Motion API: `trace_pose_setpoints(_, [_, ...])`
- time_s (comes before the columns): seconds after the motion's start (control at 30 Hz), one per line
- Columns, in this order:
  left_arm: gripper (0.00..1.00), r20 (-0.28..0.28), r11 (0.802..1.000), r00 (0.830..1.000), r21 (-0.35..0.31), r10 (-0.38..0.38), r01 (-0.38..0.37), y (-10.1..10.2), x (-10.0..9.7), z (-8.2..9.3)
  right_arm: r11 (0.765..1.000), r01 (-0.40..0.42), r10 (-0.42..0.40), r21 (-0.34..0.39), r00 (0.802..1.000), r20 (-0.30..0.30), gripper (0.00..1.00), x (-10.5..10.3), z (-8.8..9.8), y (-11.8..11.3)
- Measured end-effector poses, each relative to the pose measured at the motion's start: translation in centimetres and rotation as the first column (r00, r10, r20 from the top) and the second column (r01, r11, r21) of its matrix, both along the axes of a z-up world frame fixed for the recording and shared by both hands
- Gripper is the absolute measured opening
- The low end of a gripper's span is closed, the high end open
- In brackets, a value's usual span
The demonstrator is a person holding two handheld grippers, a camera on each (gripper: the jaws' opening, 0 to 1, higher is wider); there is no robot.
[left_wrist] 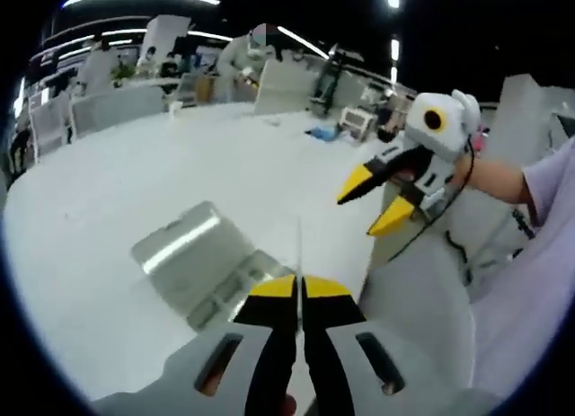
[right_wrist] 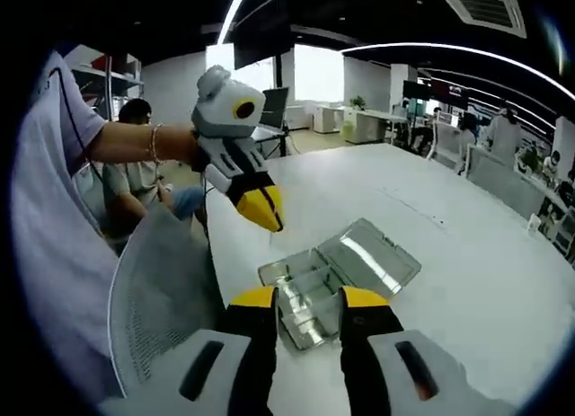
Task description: Insert the divider into the dual guide fixture by aligning both edges with the guide slots and pushing it downward to the bottom, including one-sided entry, uneven engagement, binding, and posture correction.
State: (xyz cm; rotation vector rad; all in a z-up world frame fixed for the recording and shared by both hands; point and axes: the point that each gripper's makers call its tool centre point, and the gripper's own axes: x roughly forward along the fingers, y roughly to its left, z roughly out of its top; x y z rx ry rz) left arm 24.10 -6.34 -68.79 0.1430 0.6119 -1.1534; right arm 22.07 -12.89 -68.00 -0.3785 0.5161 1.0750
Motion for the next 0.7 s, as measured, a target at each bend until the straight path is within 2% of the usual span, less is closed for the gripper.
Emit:
trace_pose_setpoints(0.1, [0.00, 0.003, 1.000, 1.000, 0.006, -0.019, 0.019, -0.5, -0.2, 0.1, 0.999, -0.035, 0.035, -0.031, 0.999, 0.003, 0.20, 0.1, 0.3, 0.3])
trace_pose_setpoints(0.2, [0.00, 0.037, 0.996, 0.996, 0.031, -0.085, 0.084, -1.1, -0.5, 0.2, 0.995, -0.083, 0.083, -0.048, 0.996, 0.010, 0.20, 0.2, 0.9, 0.8])
trace_pose_setpoints(0.33, [0.00, 0.069, 0.988, 0.986, 0.029, -0.152, 0.151, -2.0, -1.0, 0.5, 0.987, -0.143, 0.143, -0.079, 0.990, 0.002, 0.19, 0.4, 1.4, 1.5])
trace_pose_setpoints(0.53, [0.00, 0.087, 0.978, 0.975, 0.042, -0.207, 0.204, -3.1, -1.6, 0.5, 0.966, -0.223, 0.222, -0.133, 0.975, -0.026, 0.15, 0.2, 0.6, 2.3])
trace_pose_setpoints(0.7, [0.00, 0.115, 0.962, 0.957, 0.094, -0.266, 0.256, -3.3, -2.0, 0.1, 0.939, -0.289, 0.286, -0.185, 0.957, -0.047, 0.12, -0.5, -0.3, 2.8])
